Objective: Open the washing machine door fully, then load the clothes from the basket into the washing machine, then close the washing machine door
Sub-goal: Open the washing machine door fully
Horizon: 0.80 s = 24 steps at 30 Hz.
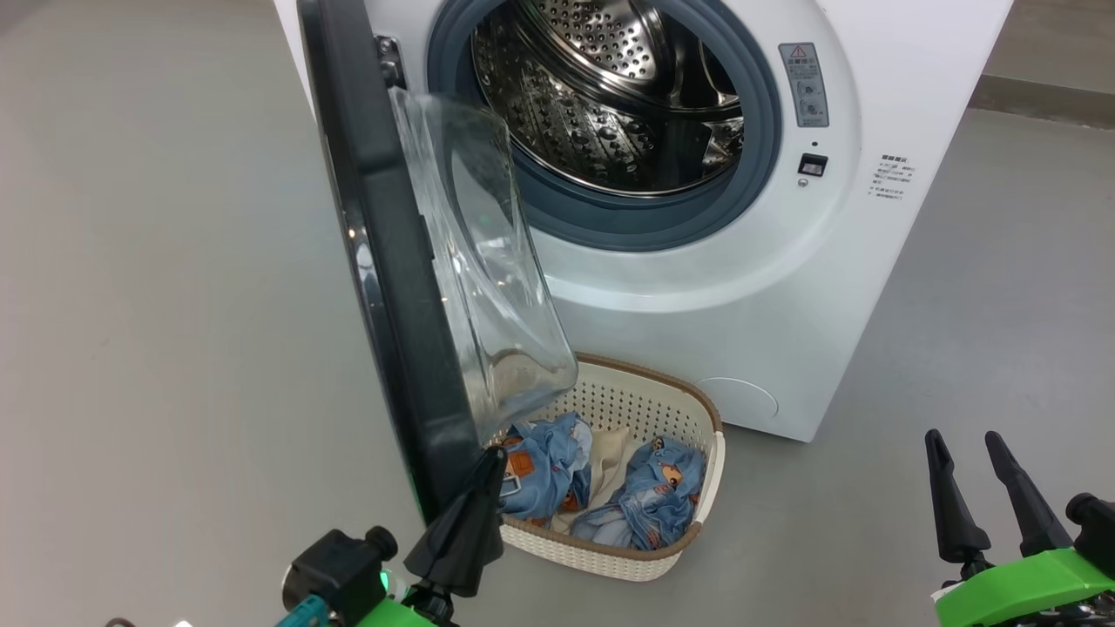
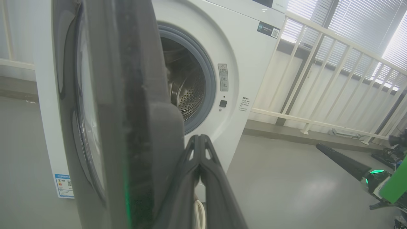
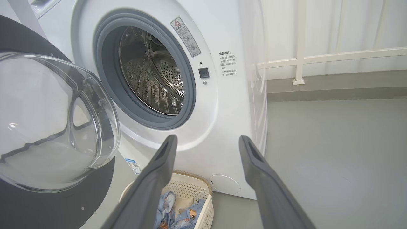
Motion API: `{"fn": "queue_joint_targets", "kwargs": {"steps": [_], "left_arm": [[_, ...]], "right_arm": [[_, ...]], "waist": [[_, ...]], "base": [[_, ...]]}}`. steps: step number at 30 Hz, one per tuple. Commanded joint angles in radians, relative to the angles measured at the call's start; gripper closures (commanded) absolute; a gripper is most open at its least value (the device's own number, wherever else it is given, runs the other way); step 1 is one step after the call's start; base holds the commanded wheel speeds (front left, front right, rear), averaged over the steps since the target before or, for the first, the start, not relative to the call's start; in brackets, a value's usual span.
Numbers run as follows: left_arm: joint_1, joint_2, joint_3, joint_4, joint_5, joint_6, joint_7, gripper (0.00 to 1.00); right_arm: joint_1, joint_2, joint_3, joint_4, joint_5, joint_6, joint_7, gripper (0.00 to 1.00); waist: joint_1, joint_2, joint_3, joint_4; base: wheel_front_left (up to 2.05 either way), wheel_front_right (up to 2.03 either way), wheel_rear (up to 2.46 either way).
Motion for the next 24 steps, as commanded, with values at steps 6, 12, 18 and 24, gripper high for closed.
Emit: {"fn": "queue_joint_targets", "kwargs": {"steps": [6,12,18,24], "left_arm": [[-0.029,0.045,0.09,-0.027,-0.024,0.038,0.003,1.0],[-0.017,0.059,0.096,-0.055,-0.021,0.057,0.013,1.0],[0.01,0.076,0.106,-0.104,-0.023,0.08,0.026,1.0],[0.033,0.092,0.115,-0.139,-0.018,0.103,0.037,1.0]], "right_arm": [[-0.009,-0.013,0.012,-0.029,-0.004,0.008,-0.012,0.0],[-0.005,-0.011,0.004,-0.032,-0.004,0.008,-0.012,0.0],[-0.003,-0.009,0.0,-0.033,-0.001,0.008,-0.012,0.0],[-0.005,-0.011,-0.001,-0.035,0.0,0.008,-0.012,0.0]], "waist": [[0.0,0.0,0.002,0.006],[0.0,0.0,0.004,0.016],[0.0,0.0,0.005,0.031],[0.0,0.0,0.007,0.045]], "base": [[0.0,0.0,0.0],[0.0,0.0,0.0],[0.0,0.0,0.0],[0.0,0.0,0.0]]}}
